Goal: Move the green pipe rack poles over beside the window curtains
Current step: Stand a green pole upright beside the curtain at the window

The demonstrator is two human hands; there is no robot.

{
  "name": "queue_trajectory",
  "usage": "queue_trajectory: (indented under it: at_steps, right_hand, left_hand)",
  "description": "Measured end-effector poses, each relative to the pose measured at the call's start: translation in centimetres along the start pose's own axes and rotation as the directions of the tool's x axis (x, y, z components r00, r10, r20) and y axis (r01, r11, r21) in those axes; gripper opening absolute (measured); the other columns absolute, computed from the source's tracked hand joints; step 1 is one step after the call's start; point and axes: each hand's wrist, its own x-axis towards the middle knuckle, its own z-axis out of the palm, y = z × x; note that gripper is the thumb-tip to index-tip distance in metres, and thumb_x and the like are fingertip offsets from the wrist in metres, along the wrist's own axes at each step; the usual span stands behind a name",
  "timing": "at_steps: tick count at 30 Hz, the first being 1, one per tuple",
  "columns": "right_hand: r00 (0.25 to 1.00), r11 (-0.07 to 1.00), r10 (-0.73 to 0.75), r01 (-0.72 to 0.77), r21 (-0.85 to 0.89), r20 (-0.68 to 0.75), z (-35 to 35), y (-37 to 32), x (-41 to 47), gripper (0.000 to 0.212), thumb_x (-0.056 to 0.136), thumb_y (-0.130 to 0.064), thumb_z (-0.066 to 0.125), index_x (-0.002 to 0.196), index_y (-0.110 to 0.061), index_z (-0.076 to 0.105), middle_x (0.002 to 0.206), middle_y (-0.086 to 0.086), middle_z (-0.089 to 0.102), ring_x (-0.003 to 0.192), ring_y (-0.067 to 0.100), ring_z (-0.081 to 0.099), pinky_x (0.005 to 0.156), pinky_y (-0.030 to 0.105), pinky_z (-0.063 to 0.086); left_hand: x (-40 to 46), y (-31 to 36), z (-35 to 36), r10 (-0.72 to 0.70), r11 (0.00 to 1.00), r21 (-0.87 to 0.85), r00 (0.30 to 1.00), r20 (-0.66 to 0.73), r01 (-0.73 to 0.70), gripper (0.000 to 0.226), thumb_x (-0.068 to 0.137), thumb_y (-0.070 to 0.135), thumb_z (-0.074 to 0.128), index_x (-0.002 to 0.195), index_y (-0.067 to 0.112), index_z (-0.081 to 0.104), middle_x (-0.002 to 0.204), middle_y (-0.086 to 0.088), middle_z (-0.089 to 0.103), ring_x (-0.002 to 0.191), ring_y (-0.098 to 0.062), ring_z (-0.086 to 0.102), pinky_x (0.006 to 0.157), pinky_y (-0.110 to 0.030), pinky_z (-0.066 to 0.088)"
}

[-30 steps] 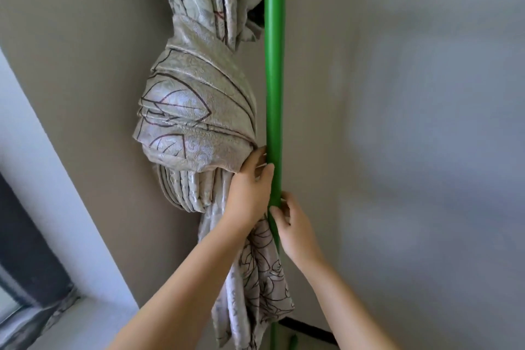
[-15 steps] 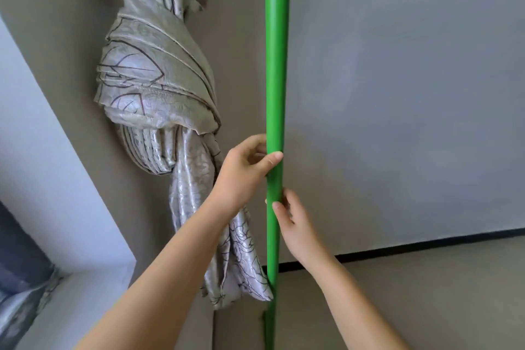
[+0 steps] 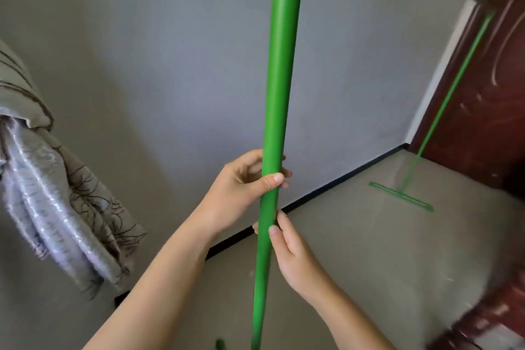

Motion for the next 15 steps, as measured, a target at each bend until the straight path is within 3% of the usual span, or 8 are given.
queue_trajectory:
  at_steps: [4, 7, 10, 13, 15]
  right_hand:
    - [0.981, 0.999, 0.048, -0.051, -0.012, -0.187, -4.3, -0.2, -5.0, 0.022, 0.09, -0.029, 0.035, 0.106, -0.036, 0.049, 0.092, -0.013, 0.065, 0.091, -0.006, 0.059, 0.081, 0.009, 0.041]
    - [0.939, 0.995, 0.061, -0.083, -0.05, -0.339, -6.7, -0.9, -9.2, 0.021, 0.082, -0.038, 0.042, 0.1, -0.031, 0.05, 0.085, -0.007, 0.064, 0.083, 0.003, 0.059, 0.077, 0.012, 0.042]
    - [0.875, 0.986, 0.068, -0.133, -0.102, -0.479, -8.2, -1.4, -13.6, 0.029, 0.077, -0.051, 0.045, 0.096, -0.03, 0.048, 0.083, 0.023, 0.055, 0.074, 0.026, 0.052, 0.072, 0.028, 0.04]
    - [0.777, 0.967, 0.081, -0.213, -0.139, -0.624, -9.0, -2.4, -17.9, 0.017, 0.079, -0.046, 0.047, 0.093, -0.037, 0.049, 0.073, 0.009, 0.046, 0.067, 0.014, 0.045, 0.067, 0.031, 0.038]
    - [0.72, 0.948, 0.061, -0.259, -0.186, -0.691, -9.4, -3.1, -21.0, 0.026, 0.079, -0.055, 0.046, 0.097, -0.037, 0.049, 0.074, 0.007, 0.049, 0.072, 0.022, 0.048, 0.071, 0.036, 0.043]
  left_hand:
    - [0.4, -0.3, 6.8, 0.026, 0.995, -0.101, 0.984, 0.174, -0.009, 0.024, 0.074, 0.017, 0.062, 0.097, 0.014, 0.057, 0.074, 0.006, 0.072, 0.072, -0.009, 0.066, 0.076, -0.021, 0.054]
    - [0.3, -0.3, 11.4, 0.048, 0.981, -0.191, 0.929, 0.368, 0.025, 0.017, 0.078, 0.013, 0.061, 0.094, 0.014, 0.057, 0.071, 0.002, 0.069, 0.07, -0.011, 0.064, 0.071, -0.02, 0.052]
    - [-0.3, 0.3, 16.0, 0.092, 0.947, -0.306, 0.828, 0.552, 0.098, 0.014, 0.076, 0.025, 0.064, 0.087, 0.018, 0.059, 0.068, 0.001, 0.065, 0.065, -0.014, 0.06, 0.066, -0.02, 0.049]
    - [-1.5, 1.4, 20.4, 0.153, 0.915, -0.362, 0.679, 0.718, 0.176, 0.029, 0.071, 0.046, 0.068, 0.082, 0.021, 0.059, 0.064, 0.004, 0.06, 0.061, -0.014, 0.053, 0.063, -0.021, 0.046]
    - [-3.0, 2.3, 23.2, 0.184, 0.899, -0.377, 0.592, 0.785, 0.221, 0.031, 0.072, 0.047, 0.067, 0.08, 0.019, 0.057, 0.06, 0.005, 0.056, 0.058, -0.015, 0.048, 0.063, -0.021, 0.044]
